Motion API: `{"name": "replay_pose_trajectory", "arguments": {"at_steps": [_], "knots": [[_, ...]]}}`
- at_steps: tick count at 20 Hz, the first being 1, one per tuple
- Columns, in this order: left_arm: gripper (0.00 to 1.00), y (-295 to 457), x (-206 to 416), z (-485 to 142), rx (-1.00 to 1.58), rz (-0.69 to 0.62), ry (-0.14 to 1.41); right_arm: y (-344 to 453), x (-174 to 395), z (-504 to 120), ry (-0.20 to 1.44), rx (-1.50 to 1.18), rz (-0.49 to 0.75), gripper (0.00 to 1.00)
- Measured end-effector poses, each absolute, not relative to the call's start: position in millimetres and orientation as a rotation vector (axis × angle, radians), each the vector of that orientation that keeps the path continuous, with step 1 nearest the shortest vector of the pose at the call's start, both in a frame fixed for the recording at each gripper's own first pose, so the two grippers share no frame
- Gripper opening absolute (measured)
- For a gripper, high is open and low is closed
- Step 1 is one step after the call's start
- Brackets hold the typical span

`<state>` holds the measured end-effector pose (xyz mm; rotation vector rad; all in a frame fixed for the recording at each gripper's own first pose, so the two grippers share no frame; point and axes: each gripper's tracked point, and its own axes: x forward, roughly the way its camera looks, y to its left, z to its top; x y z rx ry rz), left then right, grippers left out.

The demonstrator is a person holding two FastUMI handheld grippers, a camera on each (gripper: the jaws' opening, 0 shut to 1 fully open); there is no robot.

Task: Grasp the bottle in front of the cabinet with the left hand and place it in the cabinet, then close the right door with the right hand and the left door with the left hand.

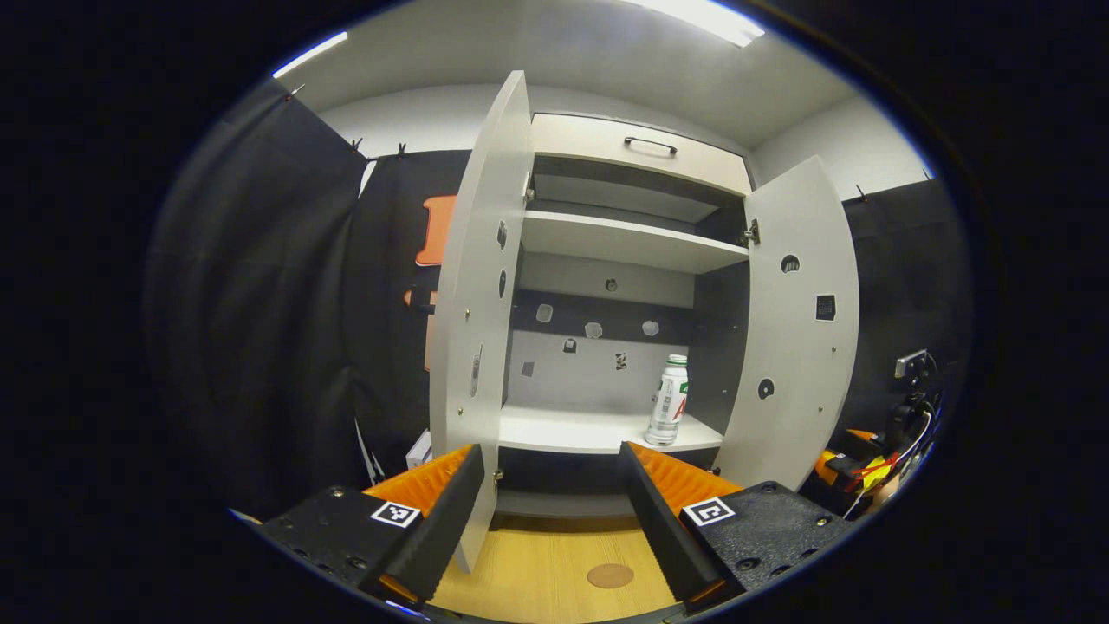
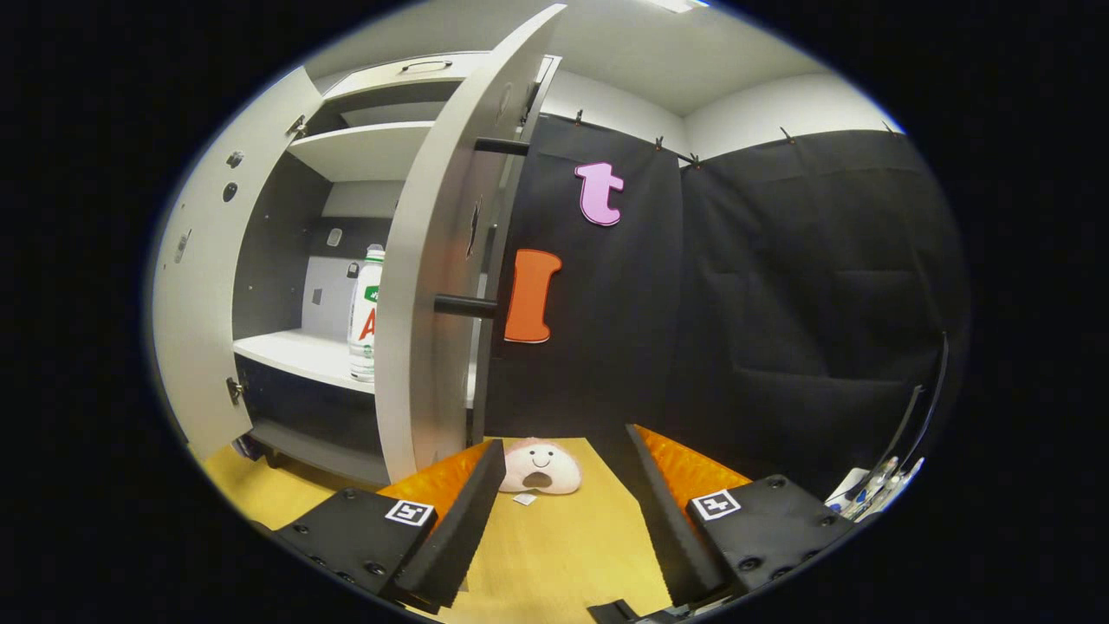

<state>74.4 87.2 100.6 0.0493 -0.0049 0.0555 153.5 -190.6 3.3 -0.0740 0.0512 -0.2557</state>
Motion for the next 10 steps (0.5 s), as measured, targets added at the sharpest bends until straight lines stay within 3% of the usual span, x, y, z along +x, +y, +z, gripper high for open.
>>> {"name": "replay_pose_trajectory", "arguments": {"at_steps": [10], "knots": [[0.95, 117, 76, 94, 0.052, 0.102, 0.003, -120, 171, 0, 0.05, -0.024, -0.16, 0.92]]}}
